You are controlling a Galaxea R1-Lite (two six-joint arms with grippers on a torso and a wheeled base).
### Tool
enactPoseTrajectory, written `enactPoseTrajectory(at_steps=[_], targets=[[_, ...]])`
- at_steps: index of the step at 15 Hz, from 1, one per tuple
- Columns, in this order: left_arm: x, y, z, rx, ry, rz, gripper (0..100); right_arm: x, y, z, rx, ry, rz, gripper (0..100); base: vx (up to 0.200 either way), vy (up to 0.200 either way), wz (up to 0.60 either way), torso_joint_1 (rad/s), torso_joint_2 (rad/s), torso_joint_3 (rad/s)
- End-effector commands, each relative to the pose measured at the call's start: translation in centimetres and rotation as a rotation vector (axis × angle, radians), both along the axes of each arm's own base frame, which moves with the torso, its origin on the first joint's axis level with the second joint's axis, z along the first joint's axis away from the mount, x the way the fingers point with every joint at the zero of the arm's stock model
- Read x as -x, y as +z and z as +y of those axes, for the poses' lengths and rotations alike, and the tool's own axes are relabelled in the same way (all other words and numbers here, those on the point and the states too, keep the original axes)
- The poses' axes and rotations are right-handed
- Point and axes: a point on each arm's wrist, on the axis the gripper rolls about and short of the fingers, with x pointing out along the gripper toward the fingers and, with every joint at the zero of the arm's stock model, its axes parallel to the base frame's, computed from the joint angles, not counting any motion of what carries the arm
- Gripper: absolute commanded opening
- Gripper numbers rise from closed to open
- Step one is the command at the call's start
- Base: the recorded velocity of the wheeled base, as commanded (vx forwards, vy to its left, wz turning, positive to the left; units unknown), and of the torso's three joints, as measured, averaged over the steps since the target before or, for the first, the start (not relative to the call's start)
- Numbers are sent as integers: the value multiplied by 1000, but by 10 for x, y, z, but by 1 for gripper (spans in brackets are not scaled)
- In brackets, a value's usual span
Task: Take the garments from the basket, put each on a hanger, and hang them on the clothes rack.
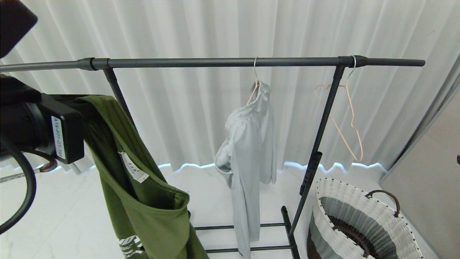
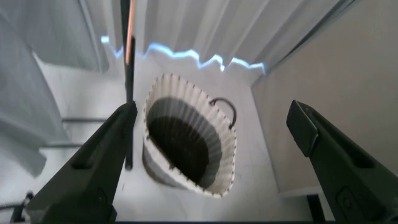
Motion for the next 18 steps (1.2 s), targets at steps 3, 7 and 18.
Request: enactPoseTrajectory(at_steps=[3,7,18], targets=[[0,0,0,-1,2,1,0,-10,-6,2,1,0,-7,100,0,0,0,0,0,0],[0,-1,0,-1,2,4,0,-12,-7,3,2,0,-1,100,50,0,0,1,-1,1],[2,-17,3,-31,12,42,0,-24,-24,7,-10,47,73,100,200,0,0,1,1,2]])
